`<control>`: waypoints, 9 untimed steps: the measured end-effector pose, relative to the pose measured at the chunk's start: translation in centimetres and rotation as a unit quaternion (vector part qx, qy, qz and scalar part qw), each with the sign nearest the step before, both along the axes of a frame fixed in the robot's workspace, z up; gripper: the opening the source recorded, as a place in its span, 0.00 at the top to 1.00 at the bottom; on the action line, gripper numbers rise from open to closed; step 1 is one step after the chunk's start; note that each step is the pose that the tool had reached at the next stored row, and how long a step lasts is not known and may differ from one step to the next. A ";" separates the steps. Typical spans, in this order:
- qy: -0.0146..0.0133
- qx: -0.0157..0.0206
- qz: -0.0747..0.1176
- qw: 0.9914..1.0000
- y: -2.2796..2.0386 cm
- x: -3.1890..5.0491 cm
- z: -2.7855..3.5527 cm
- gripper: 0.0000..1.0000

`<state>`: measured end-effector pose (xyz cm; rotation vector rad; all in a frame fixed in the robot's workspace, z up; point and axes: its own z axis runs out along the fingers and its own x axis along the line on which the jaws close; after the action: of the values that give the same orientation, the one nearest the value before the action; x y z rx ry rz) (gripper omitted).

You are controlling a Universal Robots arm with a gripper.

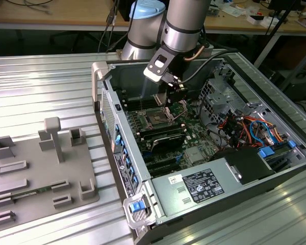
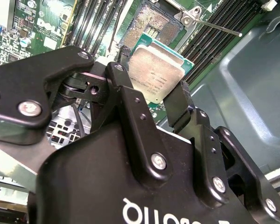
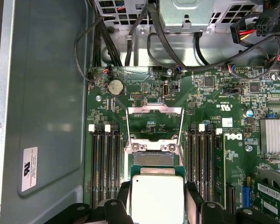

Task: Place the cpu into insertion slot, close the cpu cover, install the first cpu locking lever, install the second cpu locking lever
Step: 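Place the cpu into insertion slot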

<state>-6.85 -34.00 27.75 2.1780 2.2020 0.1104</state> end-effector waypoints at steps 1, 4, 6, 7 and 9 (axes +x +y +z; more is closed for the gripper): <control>0.000 0.000 0.000 1.000 0.00 0.00 0.00 0.45; 0.000 0.000 0.000 1.000 0.00 0.00 -0.17 0.45; 0.000 0.000 0.000 1.000 0.01 0.00 -0.90 0.45; 0.000 0.000 0.000 1.000 0.00 0.00 -1.21 0.45; 0.000 0.000 0.000 1.000 0.02 0.00 -1.59 0.45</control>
<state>-6.85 -33.98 26.16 2.1783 2.2023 0.1102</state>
